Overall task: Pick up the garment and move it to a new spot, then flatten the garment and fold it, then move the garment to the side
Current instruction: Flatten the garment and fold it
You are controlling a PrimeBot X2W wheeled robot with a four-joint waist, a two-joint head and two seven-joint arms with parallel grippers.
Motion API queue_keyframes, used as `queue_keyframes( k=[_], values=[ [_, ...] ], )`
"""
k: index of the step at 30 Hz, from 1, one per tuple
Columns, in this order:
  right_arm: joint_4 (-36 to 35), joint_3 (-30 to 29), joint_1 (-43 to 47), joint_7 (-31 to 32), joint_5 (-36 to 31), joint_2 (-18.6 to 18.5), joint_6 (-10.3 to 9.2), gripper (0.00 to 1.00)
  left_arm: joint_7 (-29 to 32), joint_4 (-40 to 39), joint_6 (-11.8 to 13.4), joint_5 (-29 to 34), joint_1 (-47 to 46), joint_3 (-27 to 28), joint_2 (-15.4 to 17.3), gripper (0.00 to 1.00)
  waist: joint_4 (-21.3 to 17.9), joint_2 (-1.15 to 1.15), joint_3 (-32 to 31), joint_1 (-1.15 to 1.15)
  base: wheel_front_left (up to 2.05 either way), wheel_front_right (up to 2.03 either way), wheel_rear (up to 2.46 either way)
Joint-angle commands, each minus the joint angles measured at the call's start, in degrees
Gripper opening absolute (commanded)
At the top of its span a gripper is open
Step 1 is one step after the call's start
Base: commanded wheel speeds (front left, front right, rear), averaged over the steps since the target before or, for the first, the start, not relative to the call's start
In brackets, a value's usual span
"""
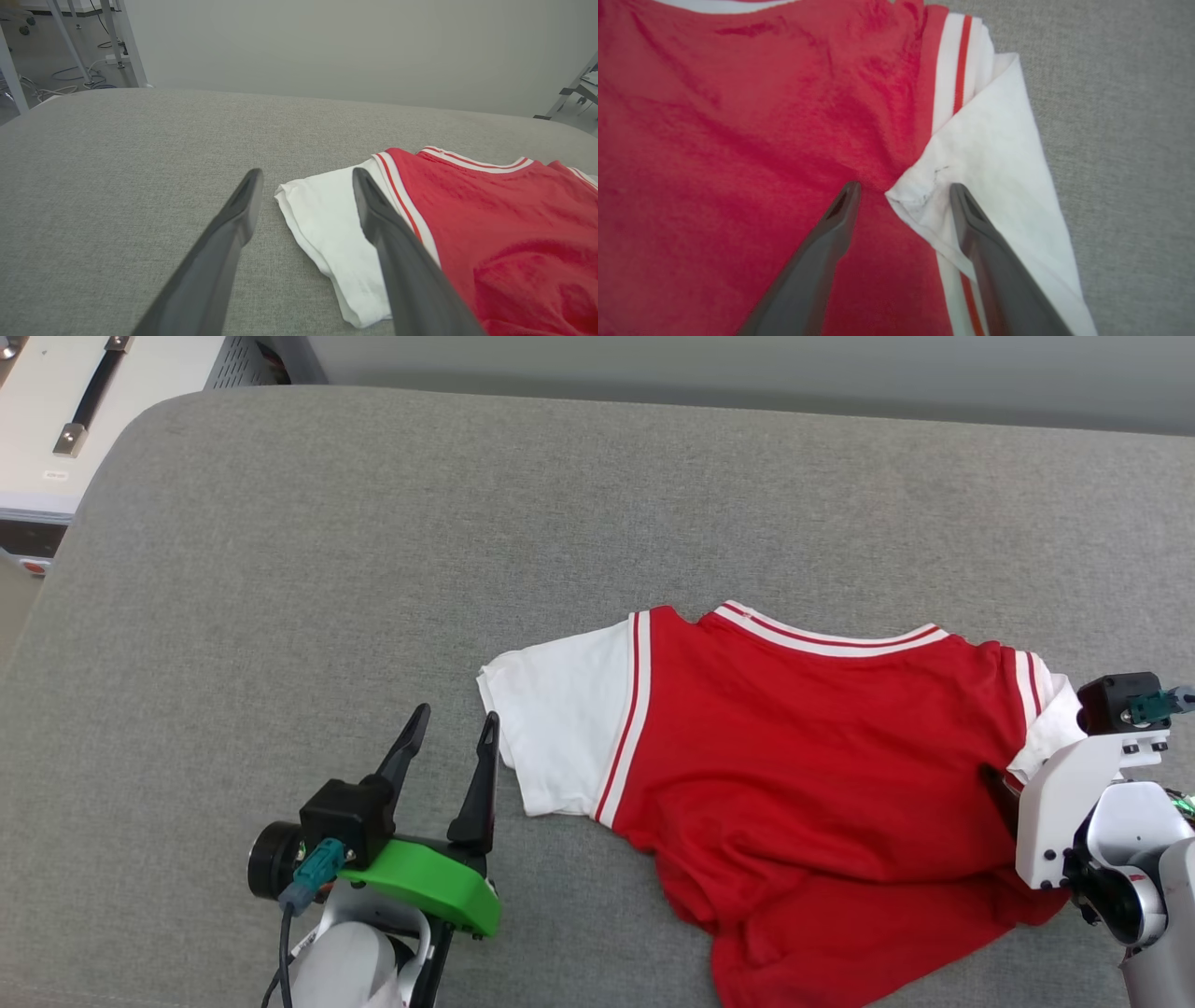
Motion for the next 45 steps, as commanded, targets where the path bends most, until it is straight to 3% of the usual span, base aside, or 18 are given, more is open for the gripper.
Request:
queue_keyframes(
  k=[1, 11, 20, 24, 31, 40, 45],
  values=[
    [0.65, -0.18, -0.73, -0.6, -0.39, 0.33, 0.01, 0.0, -0.34, 0.31, -0.16, -0.02, -1.23, -0.19, -0.01, 1.0, -0.14, 0.0, 0.03, 0.0, 0.0, 0.0, 0.0],
    [-1.9, 0.44, -0.33, -2.22, 0.84, 0.85, 0.01, 0.0, -0.34, 1.43, -0.16, -0.15, -0.78, -0.2, -0.04, 1.0, -1.63, 0.0, -2.61, 0.0, 0.0, 0.0, 0.0],
    [-10.32, -0.06, -0.71, 1.12, 11.85, 3.59, 0.01, 0.0, -0.34, 1.44, -0.16, -0.47, 0.24, 0.29, -0.02, 1.0, -1.95, 0.0, -4.42, 0.0, 0.0, 0.0, 0.0],
    [-13.03, -3.58, -1.1, 4.29, 16.04, 5.01, 0.01, 0.0, -0.34, 1.13, -0.16, -0.53, 0.63, 0.68, 0.12, 1.0, -2.1, 0.0, -4.12, 0.0, 0.0, 0.0, 0.0],
    [-11.91, -16.06, -2.35, 9.59, 20.05, 6.04, 0.01, 0.0, -0.34, 0.98, -0.16, -0.37, -0.02, 0.22, 0.06, 1.0, -1.84, 0.0, -1.79, 0.0, 0.0, 0.0, 0.0],
    [-2.47, -27.91, -5.25, 9.31, 15.23, 3.46, 0.01, 0.0, -0.34, 1.4, -0.16, -0.47, -1.46, -0.2, 0.69, 1.0, -1.66, 0.0, 1.25, 0.0, 0.0, 0.0, 0.0],
    [4.22, -27.93, -6.79, 0.43, 6.72, -1.17, 0.01, 0.0, -0.34, 1.5, -0.16, -0.51, -2.16, -0.31, 0.81, 1.0, -1.55, 0.0, 2.15, 0.0, 0.0, 0.0, 0.0]
  ],
)
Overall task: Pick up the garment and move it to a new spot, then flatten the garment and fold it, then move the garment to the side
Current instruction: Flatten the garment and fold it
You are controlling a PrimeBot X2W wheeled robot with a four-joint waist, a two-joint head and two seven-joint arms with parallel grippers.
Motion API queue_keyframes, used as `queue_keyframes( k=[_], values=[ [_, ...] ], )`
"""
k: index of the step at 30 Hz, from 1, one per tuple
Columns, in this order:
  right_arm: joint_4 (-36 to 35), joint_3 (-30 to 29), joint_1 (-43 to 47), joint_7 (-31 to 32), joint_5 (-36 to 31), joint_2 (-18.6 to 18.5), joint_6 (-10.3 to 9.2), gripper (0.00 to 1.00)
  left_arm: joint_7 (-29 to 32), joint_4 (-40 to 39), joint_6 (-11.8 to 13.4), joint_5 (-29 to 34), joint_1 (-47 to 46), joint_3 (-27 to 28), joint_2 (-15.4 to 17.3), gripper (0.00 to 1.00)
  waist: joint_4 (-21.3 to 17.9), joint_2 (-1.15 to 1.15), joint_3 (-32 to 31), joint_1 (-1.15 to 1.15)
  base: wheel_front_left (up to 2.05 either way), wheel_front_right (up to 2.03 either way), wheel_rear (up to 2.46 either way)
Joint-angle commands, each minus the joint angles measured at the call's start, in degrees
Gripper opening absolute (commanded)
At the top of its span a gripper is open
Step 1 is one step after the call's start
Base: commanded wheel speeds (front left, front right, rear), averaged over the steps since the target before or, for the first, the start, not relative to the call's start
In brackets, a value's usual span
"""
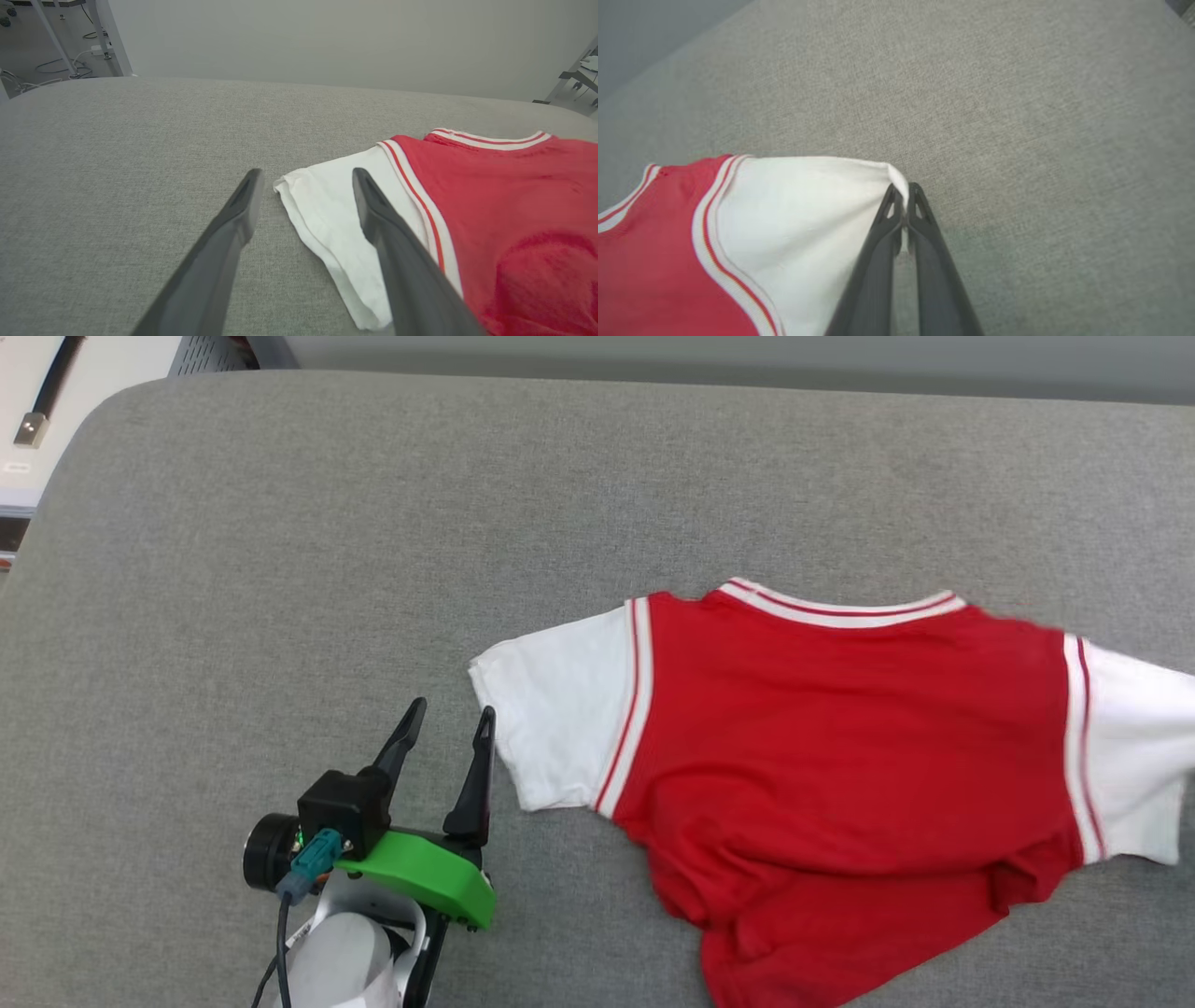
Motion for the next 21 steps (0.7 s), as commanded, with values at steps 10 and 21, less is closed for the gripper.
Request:
queue_keyframes(
  k=[10, 21],
  values=[
    [11.93, 5.01, -7.36, -14.14, -9.35, -5.26, 0.02, 1.0, -0.34, 0.96, -0.16, -0.48, -1.38, -0.7, 0.01, 1.0, 0.45, 0.0, -0.93, 0.0, 0.0, 0.0, 0.0],
    [5.08, 17.37, -5.46, -27.06, -2.9, -6.33, 0.02, 1.0, -0.34, -0.42, -0.16, -1.37, 0.54, 1.38, -0.45, 1.0, -0.94, 0.0, -6.49, 0.0, 0.0, 0.0, 0.0]
  ],
)
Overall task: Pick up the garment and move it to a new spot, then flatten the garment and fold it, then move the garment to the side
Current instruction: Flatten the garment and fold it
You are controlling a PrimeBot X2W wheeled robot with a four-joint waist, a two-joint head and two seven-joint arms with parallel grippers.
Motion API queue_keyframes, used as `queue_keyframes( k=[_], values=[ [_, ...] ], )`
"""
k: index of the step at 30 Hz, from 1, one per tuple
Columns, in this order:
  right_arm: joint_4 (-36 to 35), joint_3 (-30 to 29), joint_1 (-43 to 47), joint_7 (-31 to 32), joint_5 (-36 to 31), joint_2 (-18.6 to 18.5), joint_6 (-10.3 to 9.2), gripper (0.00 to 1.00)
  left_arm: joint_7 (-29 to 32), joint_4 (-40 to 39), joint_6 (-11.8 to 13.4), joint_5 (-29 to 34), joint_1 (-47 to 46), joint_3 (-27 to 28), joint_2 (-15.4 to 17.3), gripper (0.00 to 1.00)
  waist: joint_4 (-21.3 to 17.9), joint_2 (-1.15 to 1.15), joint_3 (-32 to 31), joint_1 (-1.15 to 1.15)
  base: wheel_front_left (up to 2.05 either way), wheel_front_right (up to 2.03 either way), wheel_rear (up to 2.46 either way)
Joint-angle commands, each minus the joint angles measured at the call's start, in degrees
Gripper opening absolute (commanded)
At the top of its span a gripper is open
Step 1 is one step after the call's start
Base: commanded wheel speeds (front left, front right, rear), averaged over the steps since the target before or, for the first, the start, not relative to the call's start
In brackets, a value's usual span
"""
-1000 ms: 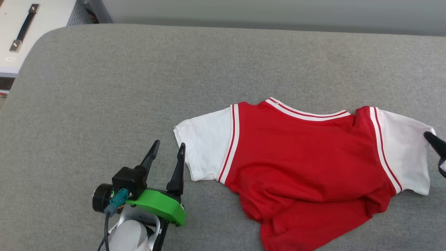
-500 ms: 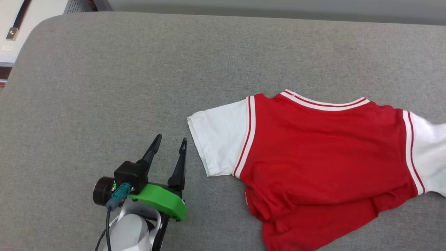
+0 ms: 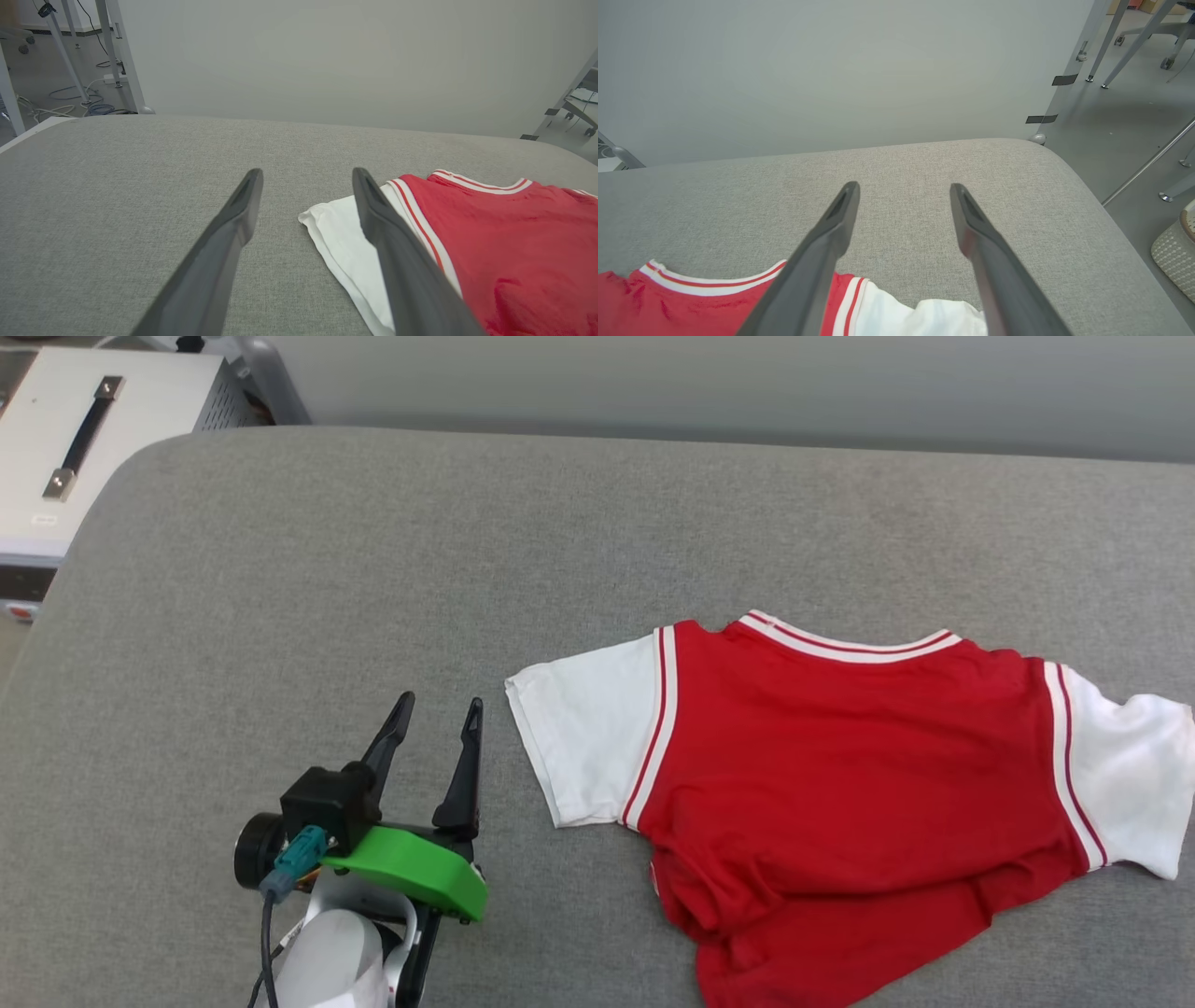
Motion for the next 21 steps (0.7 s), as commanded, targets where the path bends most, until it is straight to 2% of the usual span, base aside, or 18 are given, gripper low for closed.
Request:
queue_keyframes(
  k=[1, 7, 8, 10, 21],
  values=[
    [-1.77, 1.14, 1.59, -1.69, 1.16, -0.29, -0.03, 1.0, -0.34, -0.42, -0.16, -0.64, 0.97, 0.58, -0.45, 1.0, -0.85, 0.0, -1.79, 0.0, 0.0, 0.0, 0.0],
    [-9.96, 5.9, 7.52, -9.14, 2.31, 0.37, -0.03, 1.0, -0.34, -1.9, -0.16, -1.49, 2.27, 2.27, -0.8, 1.0, -2.05, 0.0, -4.08, 0.0, 0.0, 0.0, 0.0],
    [-13.16, 6.4, 11.22, -12.25, 1.74, 1.69, -0.03, 1.0, -0.34, -2.51, -0.16, -1.87, 3.01, 2.87, -0.94, 1.0, -2.58, 0.0, -4.94, 0.0, 0.0, 0.0, 0.0],
    [-14.91, 6.0, 13.59, -14.21, 0.78, 3.03, -0.03, 1.0, -0.34, -3.16, -0.16, -2.34, 3.52, 3.61, -1.09, 1.0, -2.87, 0.0, -5.29, 0.0, 0.0, 0.0, 0.0],
    [-21.19, 5.39, 24.11, -17.7, -1.55, 11.58, -0.03, 1.0, -0.34, -3.31, -0.16, -2.74, 6.21, 3.67, -1.51, 1.0, -4.42, 0.0, -5.42, 0.0, 0.0, 0.0, 0.0]
  ],
)
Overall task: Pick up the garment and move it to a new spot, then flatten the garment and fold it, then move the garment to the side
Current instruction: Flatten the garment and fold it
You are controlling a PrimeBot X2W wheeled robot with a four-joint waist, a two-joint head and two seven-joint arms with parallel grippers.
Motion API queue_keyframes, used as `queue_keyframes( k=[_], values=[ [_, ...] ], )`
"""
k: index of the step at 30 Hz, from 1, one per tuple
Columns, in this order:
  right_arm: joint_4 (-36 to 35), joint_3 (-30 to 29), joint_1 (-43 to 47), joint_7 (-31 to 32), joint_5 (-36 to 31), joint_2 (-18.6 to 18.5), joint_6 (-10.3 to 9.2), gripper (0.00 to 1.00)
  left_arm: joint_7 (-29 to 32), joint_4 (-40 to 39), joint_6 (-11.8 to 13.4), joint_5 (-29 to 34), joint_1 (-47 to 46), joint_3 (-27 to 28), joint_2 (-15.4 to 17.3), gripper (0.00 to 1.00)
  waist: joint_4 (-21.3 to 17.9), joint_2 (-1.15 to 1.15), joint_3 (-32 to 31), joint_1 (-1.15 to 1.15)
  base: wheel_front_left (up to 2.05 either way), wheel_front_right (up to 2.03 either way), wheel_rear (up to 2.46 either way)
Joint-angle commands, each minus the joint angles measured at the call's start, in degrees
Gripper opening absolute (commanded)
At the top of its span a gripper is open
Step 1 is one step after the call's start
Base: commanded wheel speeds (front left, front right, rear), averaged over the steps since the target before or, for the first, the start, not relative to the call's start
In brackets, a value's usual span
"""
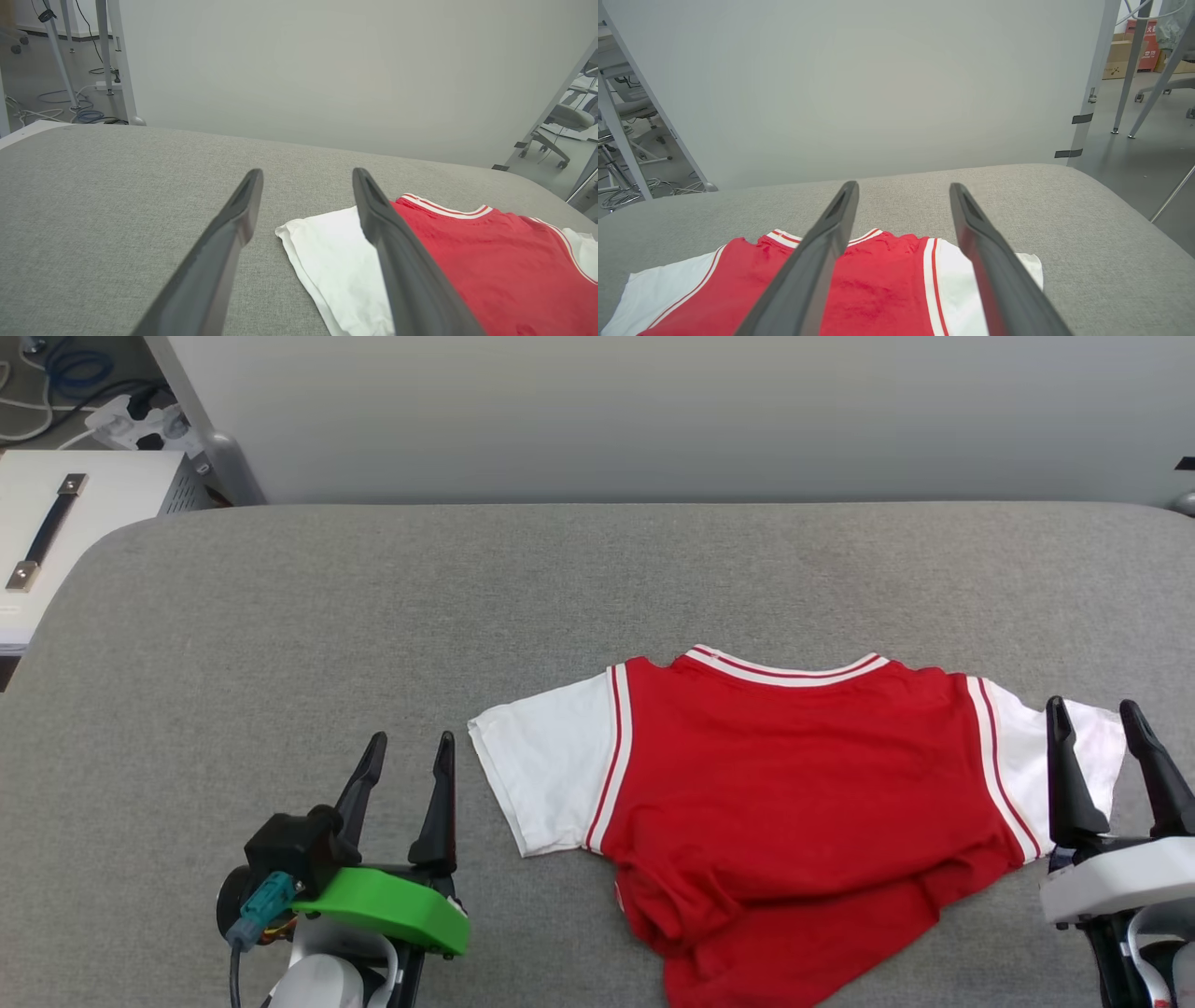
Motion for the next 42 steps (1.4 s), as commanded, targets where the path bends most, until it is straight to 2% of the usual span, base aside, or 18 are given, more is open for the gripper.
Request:
queue_keyframes(
  k=[1, 5, 9, 13, 18, 20, 24, 28, 41, 42],
  values=[
    [-1.09, -0.15, 0.72, -0.18, -0.63, 0.7, -0.03, 1.0, -0.34, 0.11, -0.16, 0.02, 0.39, 0.16, -0.15, 1.0, -0.43, 0.0, 0.56, 0.0, 0.0, 0.0, 0.0],
    [-3.07, -0.3, 1.1, 0.74, -1.08, 1.96, -0.03, 1.0, -0.28, 1.31, -0.16, -0.1, -1.77, -1.15, 1.23, 1.0, -1.36, 0.0, 2.25, 0.0, 0.0, 0.0, 0.0],
    [-4.57, -1.53, 1.02, 1.75, -1.54, 2.81, -0.03, 1.0, 5.71, 2.97, -0.16, -2.05, -7.64, -5.79, 5.02, 1.0, -1.81, 0.0, 4.24, 0.0, 0.0, 0.0, 0.0],
    [-5.73, -2.08, 0.41, 2.47, -1.99, 3.24, -0.03, 1.0, 19.88, 4.78, -0.16, -6.18, -16.07, -11.34, 10.61, 1.0, -2.39, 0.0, 6.45, 0.0, 0.0, 0.0, 0.0],
    [-6.62, -1.8, -1.14, 2.37, -2.25, 3.81, -0.03, 1.0, 42.44, 7.16, -0.16, -15.52, -26.29, -16.95, 17.06, 1.0, -3.73, 0.0, 8.93, 0.0, 0.0, 0.0, 0.0],
    [-6.79, -1.5, -1.54, 2.13, -2.35, 4.07, -0.03, 1.0, 49.15, 7.77, -0.16, -18.48, -29.16, -18.07, 19.08, 1.0, -4.33, 0.0, 9.83, 0.0, 0.0, 0.0, 0.0],
    [-6.52, -0.96, -2.04, 1.67, -2.51, 4.65, -0.03, 1.0, 56.86, 9.49, -0.16, -22.15, -32.55, -18.63, 21.11, 1.0, -5.46, 0.0, 11.34, 0.0, 0.0, 0.0, 0.0],
    [-5.88, -0.48, -2.74, 1.15, -2.46, 4.99, -0.03, 1.0, 59.53, 11.6, -0.16, -23.53, -33.62, -18.87, 22.02, 1.0, -6.45, 0.0, 12.74, 0.0, 0.0, 0.0, 0.0],
    [-4.62, 0.31, -3.96, 0.41, -2.17, 4.82, -0.03, 1.0, 57.66, 17.71, -0.13, -21.75, -33.89, -21.73, 22.56, 1.0, -7.48, 0.0, 15.47, 0.0, 0.0, 0.0, 0.0],
    [-4.55, 0.31, -4.02, 0.42, -2.17, 4.72, -0.03, 1.0, 57.85, 18.23, -0.13, -21.72, -33.74, -22.17, 22.51, 0.63, -7.42, 0.0, 15.48, 0.0, 0.0, 0.0, 0.0]
  ],
)
